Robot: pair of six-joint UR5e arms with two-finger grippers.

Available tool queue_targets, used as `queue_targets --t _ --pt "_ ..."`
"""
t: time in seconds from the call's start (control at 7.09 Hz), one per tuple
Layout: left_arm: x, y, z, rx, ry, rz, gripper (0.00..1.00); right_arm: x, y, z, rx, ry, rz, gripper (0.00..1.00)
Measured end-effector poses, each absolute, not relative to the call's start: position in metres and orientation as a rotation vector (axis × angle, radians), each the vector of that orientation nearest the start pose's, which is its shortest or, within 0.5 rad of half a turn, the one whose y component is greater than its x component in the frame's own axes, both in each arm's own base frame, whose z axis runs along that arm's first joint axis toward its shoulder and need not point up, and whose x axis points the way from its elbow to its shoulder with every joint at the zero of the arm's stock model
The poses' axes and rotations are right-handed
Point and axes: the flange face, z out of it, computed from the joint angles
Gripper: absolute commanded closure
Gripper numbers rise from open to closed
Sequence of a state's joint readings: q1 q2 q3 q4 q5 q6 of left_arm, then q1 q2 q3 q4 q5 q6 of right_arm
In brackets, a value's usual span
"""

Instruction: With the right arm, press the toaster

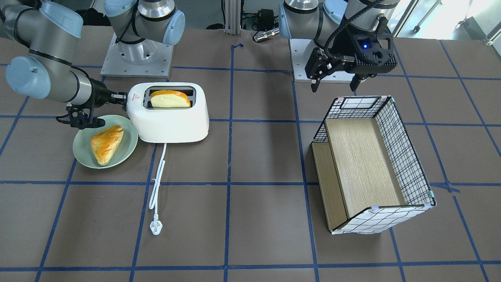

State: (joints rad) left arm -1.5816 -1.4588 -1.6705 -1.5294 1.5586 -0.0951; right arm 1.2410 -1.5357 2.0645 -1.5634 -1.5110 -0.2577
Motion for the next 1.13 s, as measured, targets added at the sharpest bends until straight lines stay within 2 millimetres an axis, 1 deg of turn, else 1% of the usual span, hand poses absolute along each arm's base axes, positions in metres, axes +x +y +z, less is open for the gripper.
queue_targets --t 0.56,0.71,0.85,0.99,1.13 --pt "-0.139 -0.448 0.496 -0.133 3.153 -0.084 0.00 0.005 -0.415 0.252 0.126 2.848 0.710 1.00" --pt "-0.139 -0.448 0.496 -0.133 3.153 -0.084 0.00 0.004 -0.416 0.257 0.127 2.858 0.704 0.79" --pt "-0.139 -0.448 0.496 -0.133 3.153 -0.084 0.00 0.003 -0.416 0.265 0.130 2.871 0.693 0.15" --pt "-0.139 -0.448 0.496 -0.133 3.153 -0.084 0.00 0.002 -0.416 0.278 0.131 2.885 0.677 0.02" --pt "-0.139 -0.448 0.496 -0.133 3.153 -0.084 0.00 0.001 -0.417 0.296 0.130 2.902 0.655 0.00"
